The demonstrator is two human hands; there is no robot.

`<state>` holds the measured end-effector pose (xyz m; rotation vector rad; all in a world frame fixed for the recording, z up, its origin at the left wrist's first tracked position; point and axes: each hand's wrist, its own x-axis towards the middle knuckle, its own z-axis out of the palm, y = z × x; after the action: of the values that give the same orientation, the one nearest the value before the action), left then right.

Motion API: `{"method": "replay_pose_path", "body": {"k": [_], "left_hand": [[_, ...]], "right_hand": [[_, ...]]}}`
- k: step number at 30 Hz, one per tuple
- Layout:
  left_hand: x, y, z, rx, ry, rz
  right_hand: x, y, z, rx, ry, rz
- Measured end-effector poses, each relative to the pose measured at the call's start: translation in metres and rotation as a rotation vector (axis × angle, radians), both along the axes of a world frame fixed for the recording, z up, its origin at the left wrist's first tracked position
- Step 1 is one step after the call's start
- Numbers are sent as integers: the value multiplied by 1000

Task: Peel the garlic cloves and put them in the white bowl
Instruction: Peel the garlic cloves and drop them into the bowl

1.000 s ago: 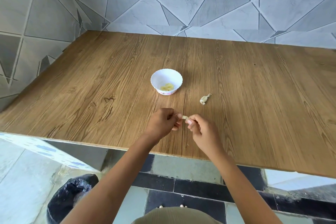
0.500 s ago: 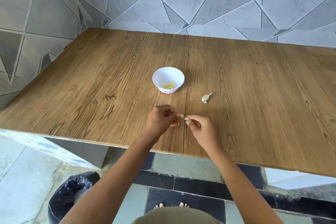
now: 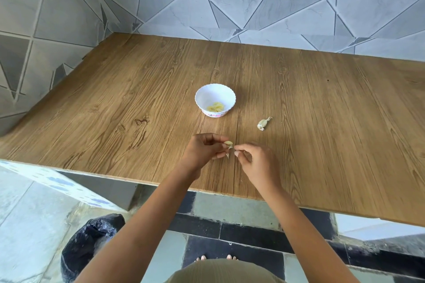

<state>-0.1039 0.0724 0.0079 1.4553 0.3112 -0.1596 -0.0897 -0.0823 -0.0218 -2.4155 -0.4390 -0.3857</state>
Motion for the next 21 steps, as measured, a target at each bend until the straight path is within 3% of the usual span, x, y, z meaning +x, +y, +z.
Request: {"method": "replay_pose_path", "body": {"k": [4,11,15,17,21], "left_hand": [[0,1,1,43,-19,17],[1,1,2,133,-57,-8],[1,0,3,167,-77,-27],[0,-2,4,164,-82,-35],[0,-1,6,71,-96,-73]], "right_hand": [[2,1,3,50,18,-8],[5,5,7,334,128,97],[6,3,4,348,215,128],[4,4,7,388,318,141],[1,7,18,708,677,126]]}}
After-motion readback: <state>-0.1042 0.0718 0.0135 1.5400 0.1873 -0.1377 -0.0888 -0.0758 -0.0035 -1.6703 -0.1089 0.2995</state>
